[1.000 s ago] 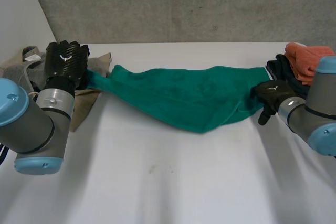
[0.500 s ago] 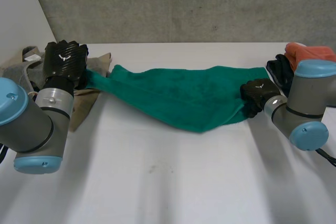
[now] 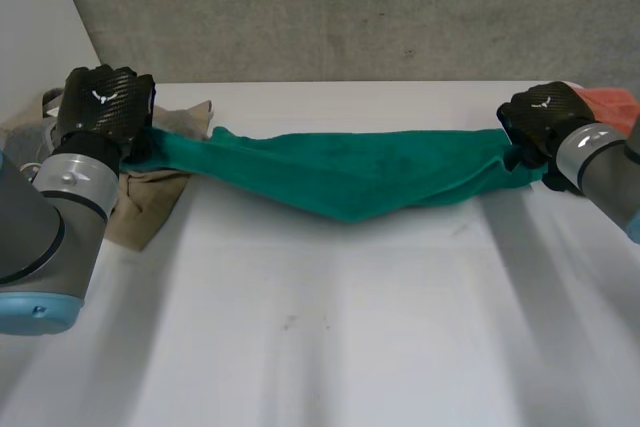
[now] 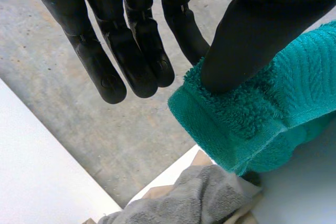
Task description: Fold the laundry.
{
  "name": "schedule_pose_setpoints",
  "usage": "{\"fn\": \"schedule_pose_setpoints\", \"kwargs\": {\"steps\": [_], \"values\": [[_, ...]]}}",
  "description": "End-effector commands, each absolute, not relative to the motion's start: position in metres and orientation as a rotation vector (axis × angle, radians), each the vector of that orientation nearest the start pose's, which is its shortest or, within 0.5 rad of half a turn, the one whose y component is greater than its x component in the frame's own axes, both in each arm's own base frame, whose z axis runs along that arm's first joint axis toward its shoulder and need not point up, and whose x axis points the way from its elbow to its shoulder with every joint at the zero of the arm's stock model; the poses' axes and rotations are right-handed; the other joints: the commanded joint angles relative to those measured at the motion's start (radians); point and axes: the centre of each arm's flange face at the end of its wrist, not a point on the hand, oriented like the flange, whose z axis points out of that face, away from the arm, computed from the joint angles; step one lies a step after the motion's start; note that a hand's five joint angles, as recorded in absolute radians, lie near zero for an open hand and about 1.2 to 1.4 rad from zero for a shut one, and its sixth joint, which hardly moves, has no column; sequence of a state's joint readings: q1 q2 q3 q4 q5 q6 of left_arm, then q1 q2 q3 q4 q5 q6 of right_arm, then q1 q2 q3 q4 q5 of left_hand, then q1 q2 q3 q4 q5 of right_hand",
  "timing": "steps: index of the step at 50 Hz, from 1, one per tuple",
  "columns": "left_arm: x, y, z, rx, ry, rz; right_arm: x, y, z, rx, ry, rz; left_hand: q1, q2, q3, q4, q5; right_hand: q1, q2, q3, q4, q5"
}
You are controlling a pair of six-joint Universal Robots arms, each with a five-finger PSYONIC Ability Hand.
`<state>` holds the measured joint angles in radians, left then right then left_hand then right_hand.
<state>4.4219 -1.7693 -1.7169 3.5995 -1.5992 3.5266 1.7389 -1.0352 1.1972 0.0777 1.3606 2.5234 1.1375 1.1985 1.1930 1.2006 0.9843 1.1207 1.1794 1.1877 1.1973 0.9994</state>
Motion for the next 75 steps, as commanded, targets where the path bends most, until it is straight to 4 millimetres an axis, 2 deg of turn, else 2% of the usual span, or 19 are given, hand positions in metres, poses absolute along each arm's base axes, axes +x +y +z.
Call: {"fn": "schedule_pose_setpoints", "kwargs": {"steps": [1,3,10,14,19,30,37,40,45,49,50,54,58,61,65,68,71,73,75], "values": [[-0.229,-0.293,0.240,0.702,1.968,-2.287,0.213,-0.371,0.190,-1.176,2.345,-1.846,0.259,0.198,0.203,0.196,0.237,0.276,0.217,0.209,0.199,0.222],[-0.229,-0.294,0.239,0.699,1.974,-2.288,0.213,-0.372,0.175,-1.171,2.386,-1.783,0.259,0.198,0.203,0.196,0.237,0.276,0.217,0.209,0.199,0.222],[-0.232,-0.302,0.218,0.720,2.037,-2.230,0.216,-0.379,0.148,-1.168,2.424,-1.704,0.259,0.198,0.203,0.196,0.237,0.274,0.215,0.207,0.197,0.220],[-0.233,-0.305,0.213,0.721,2.049,-2.216,0.217,-0.382,0.146,-1.120,2.428,-1.697,0.259,0.198,0.203,0.196,0.237,-0.201,-0.259,-0.268,-0.277,-0.254],[-0.232,-0.307,0.206,0.720,2.068,-2.196,0.217,-0.377,0.151,-1.082,2.430,-1.669,0.259,0.198,0.203,0.196,0.237,-0.460,-0.518,-0.527,-0.536,-0.513],[-0.233,-0.306,0.206,0.726,2.073,-2.196,0.214,-0.358,0.145,-1.155,2.500,-1.476,0.259,0.198,0.203,0.196,0.237,-0.642,-0.701,-0.709,-0.719,-0.696],[-0.233,-0.305,0.205,0.725,2.076,-2.192,0.213,-0.356,0.138,-1.214,2.502,-1.469,0.259,0.198,0.203,0.196,0.237,-0.525,-0.584,-0.592,-0.602,-0.579],[-0.232,-0.305,0.205,0.723,2.076,-2.188,0.214,-0.365,0.134,-1.208,2.479,-1.554,0.259,0.198,0.203,0.196,0.237,0.232,0.174,0.166,0.156,0.179],[-0.232,-0.299,0.208,0.737,2.086,-2.168,0.207,-0.374,0.138,-1.173,2.479,-1.714,0.259,0.198,0.203,0.196,0.237,0.276,0.217,0.209,0.199,0.222],[-0.225,-0.283,0.228,0.744,2.099,-2.149,0.202,-0.360,0.169,-1.171,2.470,-1.787,0.259,0.198,0.203,0.196,0.237,0.276,0.217,0.209,0.199,0.222],[-0.224,-0.279,0.232,0.751,2.105,-2.140,0.201,-0.350,0.191,-1.181,2.449,-1.829,0.259,0.198,0.203,0.196,0.237,0.276,0.217,0.209,0.199,0.222],[-0.216,-0.256,0.255,0.764,2.128,-2.102,0.197,-0.322,0.232,-1.246,2.435,-1.843,0.259,0.198,0.203,0.196,0.237,0.276,0.217,0.209,0.199,0.222],[-0.203,-0.225,0.293,0.765,2.101,-2.099,0.188,-0.295,0.264,-1.342,2.459,-1.815,0.259,0.198,0.203,0.196,0.237,0.276,0.217,0.209,0.199,0.222],[-0.196,-0.212,0.308,0.766,2.080,-2.099,0.186,-0.270,0.292,-1.417,2.434,-1.838,0.259,0.198,0.203,0.196,0.237,0.276,0.217,0.209,0.199,0.222],[-0.192,-0.196,0.319,0.793,2.041,-2.091,0.185,-0.250,0.313,-1.485,2.389,-1.873,0.259,0.198,0.203,0.196,0.237,0.276,0.217,0.209,0.199,0.222],[-0.191,-0.195,0.312,0.824,2.046,-2.053,0.185,-0.247,0.311,-1.501,2.391,-1.853,0.259,0.198,0.203,0.196,0.237,0.276,0.217,0.209,0.199,0.222],[-0.193,-0.204,0.286,0.880,2.124,-1.933,0.184,-0.248,0.299,-1.518,2.416,-1.781,0.259,0.198,0.203,0.196,0.237,0.276,0.217,0.209,0.199,0.222],[-0.198,-0.222,0.258,0.932,2.192,-1.818,0.185,-0.260,0.277,-1.542,2.450,-1.678,0.259,0.198,0.203,0.196,0.237,0.276,0.217,0.209,0.199,0.222],[-0.201,-0.235,0.240,0.962,2.214,-1.761,0.185,-0.274,0.250,-1.582,2.509,-1.530,0.259,0.198,0.203,0.196,0.237,0.276,0.217,0.209,0.199,0.222]]}}
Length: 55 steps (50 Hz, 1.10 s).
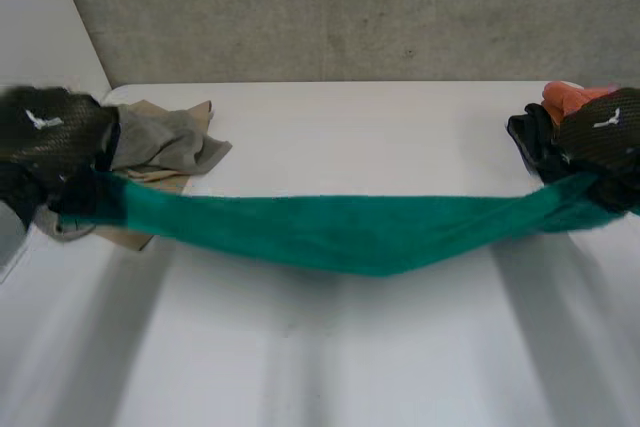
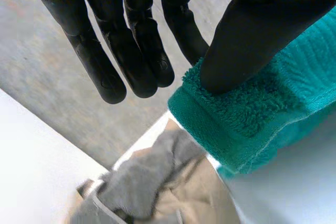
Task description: Fold the laundry.
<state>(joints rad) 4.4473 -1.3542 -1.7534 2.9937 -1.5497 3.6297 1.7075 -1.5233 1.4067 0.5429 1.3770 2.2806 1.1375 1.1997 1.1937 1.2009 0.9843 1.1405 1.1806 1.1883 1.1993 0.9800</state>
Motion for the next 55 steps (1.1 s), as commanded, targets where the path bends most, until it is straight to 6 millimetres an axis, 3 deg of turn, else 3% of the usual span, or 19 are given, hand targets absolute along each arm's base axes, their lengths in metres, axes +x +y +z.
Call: {"fn": "schedule_pose_setpoints", "kwargs": {"steps": [1,6,10,12,14,15,17,20,23,26,34,37,40,41,45,49,52,54,55], "values": [[-0.204,-0.247,0.227,0.983,2.215,-1.735,0.186,-0.279,0.245,-1.593,2.514,-1.515,0.259,0.197,0.203,0.195,0.237,0.256,0.216,0.208,0.197,0.242],[-0.227,-0.294,0.213,1.003,2.104,-1.835,0.192,-0.313,0.230,-1.589,2.543,-1.544,0.259,0.197,0.203,0.195,0.237,0.256,0.216,0.208,0.197,0.242],[-0.250,-0.339,0.241,0.919,1.887,-2.091,0.197,-0.354,0.240,-1.472,2.495,-1.845,0.259,0.197,0.203,0.195,0.237,0.256,0.216,0.208,0.197,0.242],[-0.258,-0.362,0.275,0.821,1.701,-2.267,0.202,-0.379,0.263,-1.326,2.370,-2.152,0.259,0.197,0.203,0.195,0.237,0.256,0.216,0.208,0.197,0.242],[-0.263,-0.371,0.300,0.749,1.565,-2.390,0.207,-0.392,0.284,-1.202,2.223,-2.380,0.259,0.197,0.203,0.195,0.237,0.256,0.216,0.208,0.197,0.242],[-0.266,-0.374,0.313,0.708,1.490,-2.456,0.211,-0.402,0.304,-1.059,2.048,-2.588,0.259,0.197,0.203,0.195,0.237,0.256,0.216,0.208,0.197,0.242],[-0.269,-0.379,0.352,0.563,1.252,-2.637,0.212,-0.410,0.325,-0.910,1.852,-2.768,0.259,0.197,0.203,0.195,0.237,0.256,0.216,0.208,0.197,0.242],[-0.265,-0.381,0.381,0.365,1.027,-2.773,0.211,-0.410,0.364,-0.672,1.470,-3.030,0.259,0.197,0.203,0.195,0.237,0.256,0.216,0.208,0.197,0.242],[-0.256,-0.386,0.391,0.265,0.942,-2.788,0.210,-0.406,0.376,-0.606,1.319,-3.117,0.259,0.197,0.203,0.195,0.237,0.256,0.216,0.208,0.197,0.242],[-0.254,-0.390,0.383,0.262,1.001,-2.761,0.211,-0.409,0.370,-0.629,1.350,-3.093,0.259,0.197,0.203,0.195,0.237,0.256,0.216,0.208,0.197,0.242],[-0.257,-0.401,0.315,0.423,1.354,-2.585,0.221,-0.427,0.284,-0.842,1.755,-2.729,0.259,0.197,0.203,0.195,0.237,0.256,0.216,0.208,0.197,0.242],[-0.262,-0.405,0.274,0.501,1.501,-2.486,0.224,-0.430,0.244,-0.900,1.904,-2.569,0.259,0.197,0.203,0.195,0.237,0.256,0.216,0.208,0.197,0.242],[-0.260,-0.404,0.232,0.588,1.662,-2.348,0.225,-0.430,0.219,-0.943,1.994,-2.465,0.259,0.197,0.203,0.195,0.237,0.256,0.216,0.208,0.197,0.242],[-0.261,-0.402,0.222,0.614,1.706,-2.309,0.225,-0.429,0.200,-0.973,2.061,-2.387,0.259,0.197,0.203,0.195,0.237,0.256,0.216,0.208,0.197,0.242],[-0.255,-0.379,0.171,0.763,1.961,-2.024,0.224,-0.421,0.167,-1.089,2.202,-2.219,0.259,0.197,0.203,0.195,0.237,0.256,0.216,0.208,0.197,0.242],[-0.245,-0.349,0.148,0.845,2.108,-1.842,0.224,-0.403,0.159,-1.229,2.280,-2.103,0.259,0.197,0.203,0.195,0.237,0.256,0.216,0.208,0.197,0.242],[-0.235,-0.331,0.161,0.846,2.126,-1.811,0.217,-0.382,0.162,-1.329,2.360,-1.991,0.259,0.197,0.203,0.195,0.237,0.256,0.216,0.208,0.197,0.242],[-0.226,-0.304,0.173,0.861,2.139,-1.790,0.213,-0.366,0.164,-1.400,2.402,-1.907,0.259,0.197,0.203,0.195,0.237,0.256,0.216,0.208,0.197,0.242],[-0.224,-0.297,0.175,0.869,2.141,-1.779,0.208,-0.349,0.165,-1.465,2.446,-1.811,0.259,0.197,0.203,0.195,0.237,0.256,0.216,0.208,0.197,0.242]]}}
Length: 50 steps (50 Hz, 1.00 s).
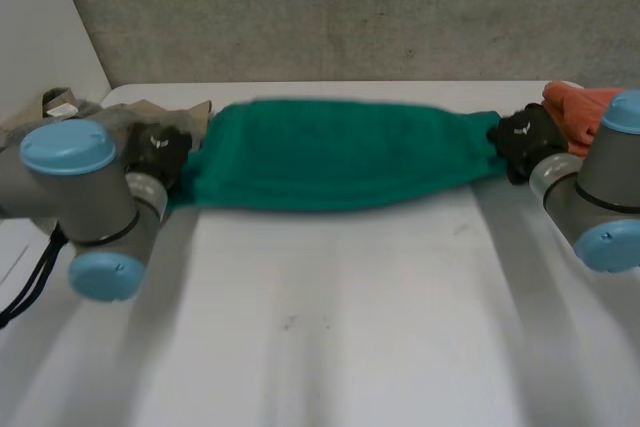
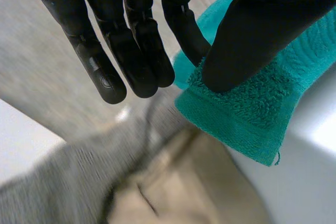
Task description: Fold the laundry.
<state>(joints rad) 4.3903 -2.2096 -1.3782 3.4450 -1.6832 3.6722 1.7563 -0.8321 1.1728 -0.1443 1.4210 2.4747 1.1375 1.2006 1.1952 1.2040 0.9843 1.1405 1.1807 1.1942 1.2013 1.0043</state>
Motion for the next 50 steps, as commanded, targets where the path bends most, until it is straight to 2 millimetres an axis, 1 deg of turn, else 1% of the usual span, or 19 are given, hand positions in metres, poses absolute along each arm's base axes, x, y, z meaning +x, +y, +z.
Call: {"fn": "schedule_pose_setpoints", "kwargs": {"steps": [1,2,3,4,5,6,7,10,13,17,20,21,22,28,37,46,48,49,50], "values": [[-0.220,-0.277,0.179,0.909,2.149,-1.741,0.206,-0.340,0.166,-1.501,2.466,-1.755,0.259,0.196,0.201,0.192,0.237,0.256,0.216,0.202,0.195,0.217],[-0.218,-0.268,0.184,0.932,2.141,-1.726,0.204,-0.330,0.166,-1.538,2.482,-1.698,0.259,0.196,0.201,0.192,0.237,0.256,0.216,0.202,0.195,0.217],[-0.215,-0.256,0.188,0.967,2.136,-1.699,0.200,-0.310,0.168,-1.598,2.513,-1.584,0.259,0.196,0.201,0.192,0.237,0.256,0.216,0.202,0.195,0.217],[-0.208,-0.233,0.195,1.041,2.124,-1.632,0.198,-0.300,0.170,-1.623,2.526,-1.531,0.259,0.196,0.201,0.192,0.237,0.256,0.216,0.202,0.195,0.217],[-0.204,-0.222,0.197,1.082,2.116,-1.592,0.195,-0.289,0.174,-1.648,2.541,-1.486,0.259,0.196,0.201,0.192,0.237,0.256,0.216,0.202,0.195,0.217],[-0.199,-0.211,0.198,1.120,2.115,-1.541,0.189,-0.268,0.183,-1.706,2.555,-1.413,0.259,0.196,0.201,0.192,0.237,0.256,0.216,0.202,0.195,0.217],[-0.192,-0.193,0.199,1.197,2.111,-1.456,0.186,-0.259,0.187,-1.729,2.562,-1.379,0.259,0.196,0.201,0.192,0.237,0.256,0.216,0.202,0.195,0.217],[-0.187,-0.166,0.190,1.358,2.115,-1.312,0.168,-0.239,0.193,-1.848,2.581,-1.269,0.259,0.196,0.201,0.192,0.237,0.256,0.216,0.202,0.195,0.217],[-0.186,-0.162,0.186,1.407,2.116,-1.277,0.159,-0.234,0.187,-1.955,2.573,-1.177,0.259,0.196,0.201,0.192,0.237,0.256,0.216,0.202,0.195,0.217],[-0.189,-0.176,0.189,1.365,2.081,-1.349,0.159,-0.240,0.187,-1.949,2.573,-1.216,0.259,0.196,0.201,0.192,0.237,0.256,0.216,0.202,0.195,0.217],[-0.198,-0.203,0.185,1.310,2.031,-1.455,0.161,-0.254,0.181,-1.886,2.594,-1.267,0.259,0.196,0.201,0.192,0.237,0.256,0.216,0.202,0.195,0.217],[-0.202,-0.210,0.186,1.291,2.012,-1.491,0.163,-0.266,0.177,-1.834,2.605,-1.326,0.259,0.196,0.201,0.192,0.237,0.256,0.216,0.202,0.195,0.217],[-0.208,-0.225,0.188,1.246,1.980,-1.560,0.164,-0.271,0.174,-1.807,2.611,-1.352,0.259,0.196,0.201,0.192,0.237,0.256,0.216,0.202,0.195,0.217],[-0.233,-0.269,0.184,1.165,1.936,-1.732,0.179,-0.302,0.162,-1.703,2.582,-1.534,0.259,0.196,0.201,0.192,0.237,0.256,0.216,0.202,0.195,0.217],[-0.270,-0.326,0.144,1.113,1.914,-1.706,0.191,-0.345,0.146,-1.687,2.572,-1.659,0.259,0.196,0.201,0.192,0.237,0.256,0.216,0.202,0.195,0.217],[-0.285,-0.356,0.134,1.057,1.875,-1.737,0.203,-0.381,0.128,-1.689,2.506,-1.831,0.259,0.196,0.201,0.192,0.237,0.256,0.216,0.202,0.195,0.217],[-0.287,-0.359,0.133,1.053,1.867,-1.750,0.205,-0.385,0.127,-1.681,2.493,-1.866,0.259,0.196,0.201,0.192,0.237,-0.032,-0.072,-0.086,-0.093,-0.071],[-0.289,-0.359,0.133,1.055,1.865,-1.757,0.205,-0.388,0.126,-1.668,2.484,-1.898,0.117,0.054,0.059,0.050,0.095,-0.621,-0.661,-0.675,-0.682,-0.659],[-0.291,-0.359,0.132,1.061,1.865,-1.756,0.206,-0.390,0.127,-1.662,2.477,-1.920,-0.315,-0.378,-0.373,-0.381,-0.336,-0.966,-1.006,-1.020,-1.027,-1.004]]}}
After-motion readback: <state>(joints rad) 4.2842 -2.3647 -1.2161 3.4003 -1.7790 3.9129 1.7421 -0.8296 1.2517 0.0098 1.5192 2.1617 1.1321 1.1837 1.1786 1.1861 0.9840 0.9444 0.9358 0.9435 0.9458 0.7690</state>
